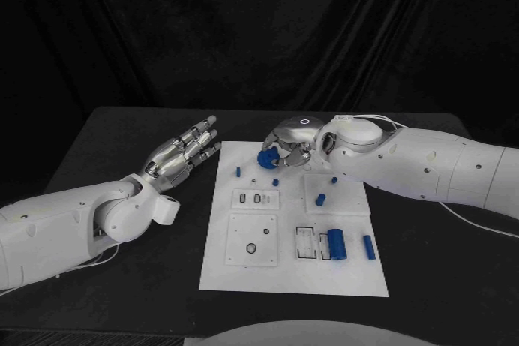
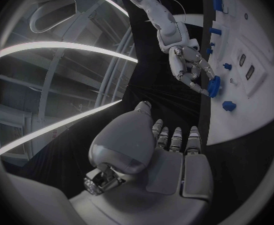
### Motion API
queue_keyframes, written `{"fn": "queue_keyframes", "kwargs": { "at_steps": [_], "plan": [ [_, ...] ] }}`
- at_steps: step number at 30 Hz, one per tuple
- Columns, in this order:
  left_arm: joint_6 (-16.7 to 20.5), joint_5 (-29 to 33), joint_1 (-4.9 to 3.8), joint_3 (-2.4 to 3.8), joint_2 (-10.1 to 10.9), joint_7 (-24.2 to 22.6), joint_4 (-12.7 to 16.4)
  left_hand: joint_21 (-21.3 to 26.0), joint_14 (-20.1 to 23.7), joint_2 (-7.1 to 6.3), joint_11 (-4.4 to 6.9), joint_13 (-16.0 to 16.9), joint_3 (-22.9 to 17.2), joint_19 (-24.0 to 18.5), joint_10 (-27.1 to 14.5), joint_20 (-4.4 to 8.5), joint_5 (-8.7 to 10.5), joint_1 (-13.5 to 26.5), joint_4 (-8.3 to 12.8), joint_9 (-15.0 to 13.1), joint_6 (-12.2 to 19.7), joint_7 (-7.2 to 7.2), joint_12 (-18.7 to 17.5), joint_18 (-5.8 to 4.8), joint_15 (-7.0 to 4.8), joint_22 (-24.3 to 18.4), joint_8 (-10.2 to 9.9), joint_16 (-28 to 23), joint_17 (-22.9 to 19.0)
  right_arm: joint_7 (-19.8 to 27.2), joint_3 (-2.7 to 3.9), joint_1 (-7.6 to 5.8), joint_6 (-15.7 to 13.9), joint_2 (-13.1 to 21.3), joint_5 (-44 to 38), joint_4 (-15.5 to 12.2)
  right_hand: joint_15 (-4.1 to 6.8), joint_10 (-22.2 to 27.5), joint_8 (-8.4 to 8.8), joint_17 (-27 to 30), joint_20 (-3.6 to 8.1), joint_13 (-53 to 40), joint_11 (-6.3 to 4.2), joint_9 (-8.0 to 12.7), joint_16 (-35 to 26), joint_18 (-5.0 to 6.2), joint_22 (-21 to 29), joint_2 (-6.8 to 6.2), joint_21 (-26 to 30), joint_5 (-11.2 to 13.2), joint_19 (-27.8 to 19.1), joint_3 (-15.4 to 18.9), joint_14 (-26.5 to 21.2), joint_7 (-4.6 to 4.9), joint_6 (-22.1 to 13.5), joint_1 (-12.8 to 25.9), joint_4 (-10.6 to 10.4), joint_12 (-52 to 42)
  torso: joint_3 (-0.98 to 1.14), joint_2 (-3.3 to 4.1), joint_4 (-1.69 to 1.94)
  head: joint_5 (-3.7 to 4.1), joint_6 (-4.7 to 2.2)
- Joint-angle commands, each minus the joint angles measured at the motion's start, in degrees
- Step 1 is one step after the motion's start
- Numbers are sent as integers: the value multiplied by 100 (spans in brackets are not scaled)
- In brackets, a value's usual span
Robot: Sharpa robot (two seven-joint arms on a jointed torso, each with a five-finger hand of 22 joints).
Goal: Assemble the parts on the task board
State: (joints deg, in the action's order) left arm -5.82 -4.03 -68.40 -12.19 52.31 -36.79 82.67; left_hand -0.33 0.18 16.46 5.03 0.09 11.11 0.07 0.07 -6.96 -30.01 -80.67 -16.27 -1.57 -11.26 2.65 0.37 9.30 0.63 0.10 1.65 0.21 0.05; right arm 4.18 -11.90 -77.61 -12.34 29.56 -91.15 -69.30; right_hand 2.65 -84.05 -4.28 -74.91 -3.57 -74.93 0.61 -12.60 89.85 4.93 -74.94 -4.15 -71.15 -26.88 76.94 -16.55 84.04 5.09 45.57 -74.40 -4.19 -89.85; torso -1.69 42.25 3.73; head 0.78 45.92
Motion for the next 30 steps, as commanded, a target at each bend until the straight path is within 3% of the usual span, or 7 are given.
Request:
{"fn": "queue_keyframes", "kwargs": {
  "at_steps": [1, 7, 12, 15, 17, 19, 30],
  "plan": [
    [-104, -26, -5, 4, -14, -39, 0, 33, -18, 1, -40, -9, -44, -7, -7, -45, -39, -79, 3, -3, 2, -32, -37, 87, 40, -10, 21, -21, -5, -18, 4, 19, 75, -9, -4, 11, 75, -595, 82, -1509, 33, -1507, -111, 224, 15, 41, -171, -109, 144, 105, -85, -44, 596, -93, -511, 33, 29, -15, -1, -7, -10, -5, 10],
    [-120, -26, -5, 4, -18, -21, -6, 33, -18, 0, -57, -9, -56, -7, -7, -48, -45, -90, 6, -7, -22, -48, -37, 87, 45, -10, 26, -21, -5, -23, 4, 23, 77, -4, -4, 15, 118, -595, 126, -1509, 79, -1507, -159, 477, 15, 72, -89, -109, 330, 190, -172, -55, 596, -144, -1258, 42, 62, -15, 2, -10, -6, -11, 15],
    [-131, -26, -5, 4, -17, -7, -12, 33, -18, -3, -72, -9, -66, -7, -7, -52, -46, -99, 8, -13, -60, -67, -37, 86, 48, -10, 35, -21, -5, -28, 4, 25, 96, 17, -4, 6, 122, -595, 123, -1509, 84, -1507, -162, 500, 15, 73, -84, -109, 350, 243, -177, -51, 596, -142, -1297, 49, 65, -15, 3, -11, -8, -14, 25],
    [-138, -26, -5, 4, -20, -1, -17, 33, -18, -5, -80, -9, -70, -7, -7, -54, -47, -102, 9, -16, -76, -76, -37, 86, 50, -10, 39, -21, -5, -30, 4, 27, 107, 26, -4, -3, 121, -595, 94, -1509, 86, -1507, -156, 477, 15, 75, -79, -101, 368, 257, -182, -57, 596, -128, -1151, 44, 72, -15, 4, -9, -7, -8, 29],
    [-143, -26, -5, 4, -24, 3, -20, 33, -18, -5, -80, -9, -70, -7, -7, -54, -47, -102, 9, -16, -76, -76, -37, 86, 50, -10, 39, -21, -5, -29, 4, 28, 112, 36, -4, -18, 107, -595, -14, -1509, 80, -1507, -133, 385, 15, 70, -87, -92, 383, 255, -171, -61, 596, -94, -624, 51, 84, -15, 4, -11, -7, -7, 30],
    [-149, -26, -5, 4, -26, 7, -23, 33, -18, -5, -80, -9, -70, -7, -7, -54, -47, -102, 9, -16, -76, -76, -37, 86, 50, -10, 39, -21, -5, -29, 4, 31, 115, 48, -4, -39, 101, -595, -43, -1509, 77, -1507, -126, 359, 15, 69, -88, -90, 387, 259, -168, -60, 596, -86, -476, 58, 84, -15, 5, -11, -6, -6, 32],
    [-170, -26, -4, 4, -27, 35, -40, 33, -18, -5, -92, -9, -79, -7, -7, -56, -50, -109, 9, -21, -111, -90, -37, 85, 52, -10, 49, -21, -5, -88, 4, 45, 207, 125, -4, -115, 75, -595, -223, -1509, 54, -1507, -93, 292, 15, 75, -88, -57, 451, 249, -165, -75, 596, -44, -10, 125, 62, -15, 5, -12, -10, -8, 45]
  ]
}}
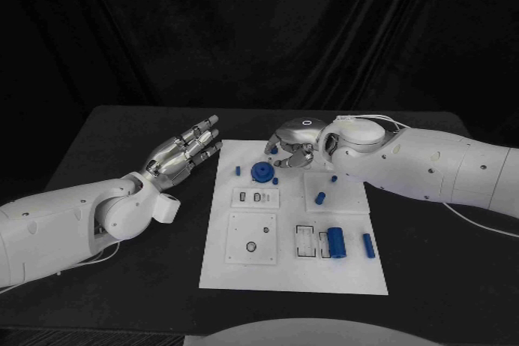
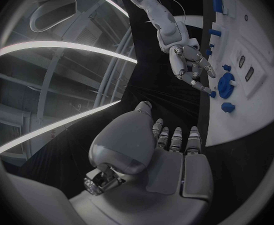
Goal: Assemble the parts on the task board
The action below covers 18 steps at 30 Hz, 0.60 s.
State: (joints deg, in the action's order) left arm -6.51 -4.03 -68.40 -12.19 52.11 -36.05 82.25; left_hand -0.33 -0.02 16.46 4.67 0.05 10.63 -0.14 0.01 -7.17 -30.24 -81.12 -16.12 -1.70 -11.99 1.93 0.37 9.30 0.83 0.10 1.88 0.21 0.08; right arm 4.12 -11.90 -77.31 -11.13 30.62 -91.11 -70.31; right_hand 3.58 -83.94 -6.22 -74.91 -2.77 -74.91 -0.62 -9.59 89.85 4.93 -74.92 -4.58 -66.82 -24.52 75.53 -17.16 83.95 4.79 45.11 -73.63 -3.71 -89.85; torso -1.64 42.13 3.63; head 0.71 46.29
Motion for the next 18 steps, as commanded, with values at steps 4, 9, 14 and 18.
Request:
{"fn": "queue_keyframes", "kwargs": {
  "at_steps": [4, 9, 14, 18],
  "plan": [
    [-105, -25, -3, 4, -8, -34, -3, 33, 2, -2, -60, -5, -37, 14, -1, -37, -33, -67, -6, -8, -42, -22, -37, 85, 33, -10, 28, -21, -8, -67, 4, 20, 53, 40, -7, -19, -29, -606, 17, -1509, -34, -1509, 40, 9, 15, 82, -76, -23, 59, 21, -43, -29, 605, -8, -16, 25, 40, -15, 0, 0, -2, -2, 12],
    [-111, -25, -2, 4, -14, -31, -11, 33, 2, 1, -61, -5, -42, 14, -1, -38, -37, -70, -6, -8, -45, -24, -37, 85, 33, -10, 29, -21, -8, -1, 4, 28, -27, 49, -7, -58, -26, -606, 123, -1509, -39, -1509, 35, 46, 15, 64, -158, -24, 23, 1095, 37, 108, 605, -21, -58, 43, 48, -15, -2, -1, 0, -7, 17],
    [-117, -25, -2, 4, -20, -24, -18, 33, 2, 4, -63, -5, -48, 14, -1, -39, -41, -73, -5, -8, -44, -25, -37, 85, 34, -10, 29, -21, -8, 46, 4, 40, -59, 26, -7, -97, -29, -606, 176, -1509, -42, -1509, 41, 59, 15, 44, -232, -45, -43, 1508, 116, 286, 605, -15, -93, 77, 9, -15, -3, -1, -1, -5, 23],
    [-121, -25, -2, 4, -26, -20, -21, 33, 2, 8, -65, -5, -64, 14, -1, -41, -55, -84, -1, -7, -43, -28, -37, 85, 37, -10, 30, -21, -8, 78, 4, 64, -76, -9, -7, -99, -28, -606, 206, -1509, -41, -1509, 40, 69, 15, 33, -268, -57, -90, 1570, 155, 342, 605, -16, -144, 85, -4, -15, 0, 0, 0, -4, 26]
  ]
}}
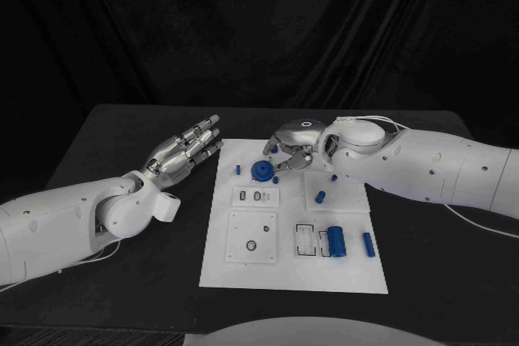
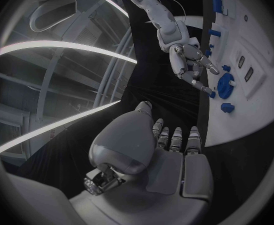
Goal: Assemble the parts on the task board
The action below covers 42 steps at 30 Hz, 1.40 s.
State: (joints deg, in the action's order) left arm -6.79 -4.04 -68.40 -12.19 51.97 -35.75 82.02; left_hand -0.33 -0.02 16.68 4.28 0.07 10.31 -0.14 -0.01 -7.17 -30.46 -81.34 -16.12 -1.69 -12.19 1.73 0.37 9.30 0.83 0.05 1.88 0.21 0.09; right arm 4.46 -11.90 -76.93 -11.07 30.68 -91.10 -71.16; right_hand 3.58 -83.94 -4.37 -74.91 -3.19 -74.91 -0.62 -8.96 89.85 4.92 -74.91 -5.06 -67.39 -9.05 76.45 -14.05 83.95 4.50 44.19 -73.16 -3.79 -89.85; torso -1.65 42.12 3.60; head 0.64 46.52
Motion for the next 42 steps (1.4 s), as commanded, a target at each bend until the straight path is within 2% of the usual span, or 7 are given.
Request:
{"fn": "queue_keyframes", "kwargs": {
  "at_steps": [1, 9, 17, 24, 28, 33, 42],
  "plan": [
    [-95, -25, -2, 4, -14, -49, 1, 33, 2, -14, -26, -7, -32, 14, 1, -41, -33, -62, -1, -9, -23, -8, -37, 85, 37, -5, 30, -21, -9, 50, 4, 33, -82, -27, -8, -8, -27, -606, 28, -1509, 2, -1509, 39, 9, 15, 32, -276, -17, -40, 40, 71, 46, 605, 12, -66, 39, 2, -15, 1, 2, 3, 2, 4],
    [-113, -25, -2, 4, -26, -27, -12, 33, 2, -12, -29, -7, -51, 14, 1, -43, -53, -75, 5, -8, -22, -11, -37, 86, 41, -5, 30, -21, -9, 78, 4, 86, -76, -116, -8, 44, -26, -606, 27, -1509, 3, -1509, 40, 6, 15, 30, -295, -26, -44, 186, 90, 133, 605, 14, -78, 47, -28, -15, -3, 5, 12, -12, 17],
    [-140, -25, -1, 4, -54, -9, -43, 33, 2, -5, -34, -7, -91, 14, 1, -49, -81, -99, 14, -7, -16, -15, -37, 85, 48, -5, 30, -21, -9, 99, 4, 111, -64, -208, -8, 115, -23, -606, -39, -1509, 6, -1509, 35, -36, 15, 33, -301, 20, -21, 184, 90, 177, 605, 8, 47, 27, -53, -15, -5, 9, 20, 7, 33],
    [-160, -25, 0, 4, -67, 9, -54, 33, 2, -4, -36, -7, -111, 14, 1, -52, -93, -111, 20, -6, -14, -18, -37, 85, 50, -5, 29, -21, -9, 133, 4, 139, -49, -276, -8, 195, -19, -606, -140, -1509, 9, -1509, 28, -131, 15, 38, -314, 103, 26, -82, 83, 216, 605, -2, 264, -43, -50, -15, -4, 9, 13, -10, 41],
    [-163, -25, 0, 4, -67, 30, -60, 33, 2, -5, -38, -7, -121, 14, 1, -54, -100, -117, 23, -6, -14, -19, -37, 85, 51, -5, 29, -21, -9, 173, 4, 156, -42, -296, -8, 224, 7, -606, -352, -1509, 30, -1509, -8, -307, 15, 46, -326, 168, 73, -520, 72, 180, 605, -48, 700, -157, 11, -15, -7, 7, 9, -24, 53],
    [-168, -25, 0, 4, -66, 50, -65, 33, 2, -5, -38, -7, -121, 14, 1, -54, -100, -117, 23, -6, -14, -19, -37, 85, 51, -5, 29, -21, -9, 192, 4, 162, -50, -299, -8, 237, 14, -606, -482, -1509, 46, -1509, -10, -500, 15, 48, -339, 192, 119, -804, 63, 129, 605, -36, 949, -293, 123, -15, -3, 9, 13, -33, 57],
    [-187, -25, 1, 4, -71, 76, -71, 33, 2, -7, -44, -7, -138, 14, 1, -57, -108, -127, 28, -7, -17, -26, -37, 85, 55, -5, 30, -21, -9, 352, 4, 165, -280, -280, -8, 200, 8, -606, -524, -1509, 42, -1509, 7, -583, 15, 42, -358, 197, 108, -850, 76, 115, 605, -9, 1013, -344, 170, -15, -1, 5, 11, -45, 55]
  ]
}}
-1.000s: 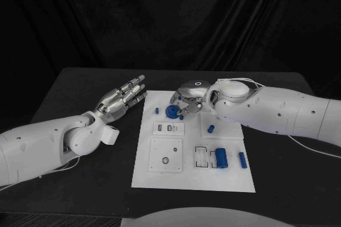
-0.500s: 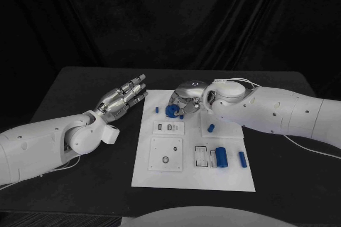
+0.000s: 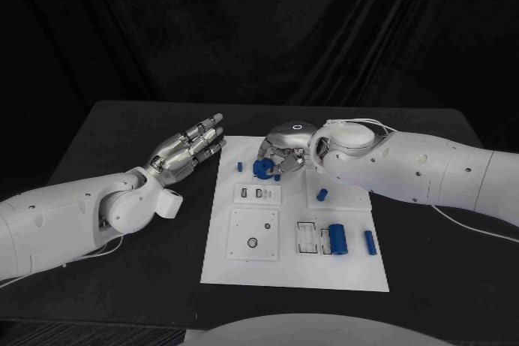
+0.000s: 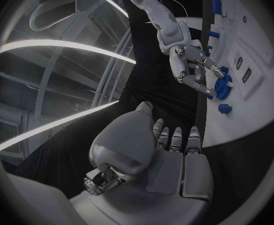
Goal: Assemble the parts on the task board
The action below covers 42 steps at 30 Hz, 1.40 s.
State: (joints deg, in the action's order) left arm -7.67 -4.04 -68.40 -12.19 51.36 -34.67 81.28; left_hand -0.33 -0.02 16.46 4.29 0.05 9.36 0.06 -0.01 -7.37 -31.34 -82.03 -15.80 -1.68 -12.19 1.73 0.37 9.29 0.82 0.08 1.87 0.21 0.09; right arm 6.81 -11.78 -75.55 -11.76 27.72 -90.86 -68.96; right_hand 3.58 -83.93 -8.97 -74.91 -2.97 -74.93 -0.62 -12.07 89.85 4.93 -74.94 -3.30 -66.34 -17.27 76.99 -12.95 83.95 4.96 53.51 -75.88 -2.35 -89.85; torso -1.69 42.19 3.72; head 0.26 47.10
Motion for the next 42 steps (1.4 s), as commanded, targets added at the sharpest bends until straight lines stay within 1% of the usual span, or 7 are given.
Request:
{"fn": "queue_keyframes", "kwargs": {
  "at_steps": [1, 5, 6, 11, 17, 27, 42],
  "plan": [
    [-102, -24, 1, 4, -10, -29, 3, 33, 2, 15, -45, -5, -44, -6, 1, -37, -19, -58, -4, -8, -17, -26, -37, 85, 55, -8, 31, -21, -9, 168, -7, 26, -296, 21, -31, -32, 8, -607, -65, -1509, 19, -1507, 8, -276, 15, 39, -360, 23, -5, -32, 27, 5, 605, -50, 82, -72, 26, -15, 2, -3, -2, -10, -6],
    [-107, -24, 2, 4, -9, -18, -1, 33, 2, 14, -56, -5, -61, -6, 1, -41, -24, -67, 0, -8, -16, -36, -37, 85, 58, -8, 31, -21, -9, 367, -7, 24, -629, 29, -31, -67, -10, -607, -75, -1509, 6, -1507, 33, -371, 15, 19, -419, 30, -88, -215, 87, -1, 605, -24, 90, -69, 30, -15, 3, -2, -6, -13, -21],
    [-107, -24, 2, 4, -9, -15, -1, 33, 2, 14, -56, -5, -61, -6, 1, -41, -24, -67, 0, -8, -16, -36, -37, 85, 58, -8, 31, -21, -9, 408, -7, 23, -709, 30, -31, -74, -13, -607, -72, -1509, 3, -1507, 35, -409, 15, 13, -443, 28, -118, -323, 109, -10, 605, -22, 83, -71, 33, -15, 4, -2, -8, -14, -24],
    [-112, -24, 3, 4, -1, 3, 3, 33, 2, 13, -65, -5, -75, -6, 1, -45, -29, -72, 2, -8, -16, -43, -37, 86, 60, -8, 31, -21, -9, 521, -7, 11, -921, 30, -31, -92, -18, -607, -52, -1509, -2, -1507, 41, -453, 15, 12, -456, 17, -118, -444, 114, -25, 605, -14, 50, -71, 37, -15, 4, -2, -9, -23, -26],
    [-110, -24, 3, 4, 12, 22, 6, 33, 2, 12, -69, -5, -81, -6, 1, -47, -30, -75, 3, -9, -18, -46, -37, 86, 62, -8, 32, -21, -9, 556, -7, -5, -1017, 46, -5, -114, -22, -607, -48, -1509, -6, -1507, 47, -481, 15, 7, -473, 16, -137, -503, 128, -25, 605, -4, 50, -36, 12, -15, 7, -5, -11, -26, -27],
    [-115, -24, 3, 4, 15, 41, 8, 33, 2, 11, -76, -5, -91, -6, 1, -51, -31, -77, 3, -10, -23, -52, -37, 86, 69, -8, 33, -21, -9, 429, -7, -40, -915, 73, 42, -88, -31, -607, -41, -1509, -12, -1507, 62, -517, 15, 6, -486, -1, -138, -588, 134, -27, 605, 18, 59, 4, -12, -15, -4, -7, -7, -16, -7],
    [-123, -24, 3, 4, 13, 60, -1, 33, 2, 10, -80, -5, -97, -6, 1, -54, -32, -79, 3, -9, -21, -56, -37, 87, 73, -8, 33, -21, -9, 197, -7, -47, -670, 138, 48, 101, -37, -607, -25, -1509, -16, -1507, 71, -521, 15, 12, -476, -6, -107, -595, 119, -27, 605, 30, 42, 23, -24, -15, 4, -3, -16, -27, 4]
  ]
}}
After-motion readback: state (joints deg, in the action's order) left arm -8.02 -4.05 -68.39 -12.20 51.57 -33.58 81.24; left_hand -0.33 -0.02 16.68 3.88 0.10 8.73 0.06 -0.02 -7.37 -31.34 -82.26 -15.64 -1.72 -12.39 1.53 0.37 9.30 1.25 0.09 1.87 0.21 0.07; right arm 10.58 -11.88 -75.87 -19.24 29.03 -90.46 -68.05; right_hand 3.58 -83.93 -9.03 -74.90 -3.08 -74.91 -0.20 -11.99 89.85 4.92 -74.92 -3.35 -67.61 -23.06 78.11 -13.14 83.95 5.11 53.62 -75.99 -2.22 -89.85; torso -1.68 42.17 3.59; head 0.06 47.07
